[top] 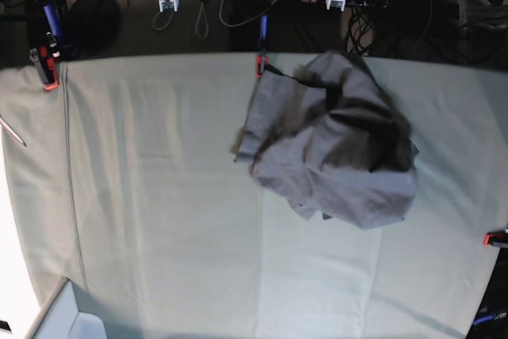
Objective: Layout the t-shirt on the table in an organized manner, then fold the t-shirt properly
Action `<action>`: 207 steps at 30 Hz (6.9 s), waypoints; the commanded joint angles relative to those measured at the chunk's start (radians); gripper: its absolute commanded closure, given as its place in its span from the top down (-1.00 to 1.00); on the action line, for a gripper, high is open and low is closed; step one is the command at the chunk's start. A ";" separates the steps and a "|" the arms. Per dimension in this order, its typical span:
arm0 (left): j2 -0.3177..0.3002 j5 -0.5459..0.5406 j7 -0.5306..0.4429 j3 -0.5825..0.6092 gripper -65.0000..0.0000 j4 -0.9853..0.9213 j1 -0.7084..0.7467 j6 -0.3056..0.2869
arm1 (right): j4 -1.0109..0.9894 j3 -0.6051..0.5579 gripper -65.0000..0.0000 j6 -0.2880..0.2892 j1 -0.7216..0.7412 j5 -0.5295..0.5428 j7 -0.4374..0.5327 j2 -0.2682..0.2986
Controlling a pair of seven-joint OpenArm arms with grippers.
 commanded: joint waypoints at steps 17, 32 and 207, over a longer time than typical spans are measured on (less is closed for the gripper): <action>0.001 -0.002 -0.001 0.000 -0.99 0.004 0.016 0.001 | 0.007 -0.003 -1.00 0.023 -0.003 0.006 -0.005 0.026; 0.001 -0.002 0.005 0.000 -0.99 0.128 0.073 0.001 | 0.007 -0.003 -1.00 0.023 -0.009 0.006 -0.005 0.031; -0.150 -0.485 0.009 -0.002 -0.99 1.566 0.289 0.001 | 1.590 0.366 -1.00 0.336 0.301 0.006 -0.450 0.123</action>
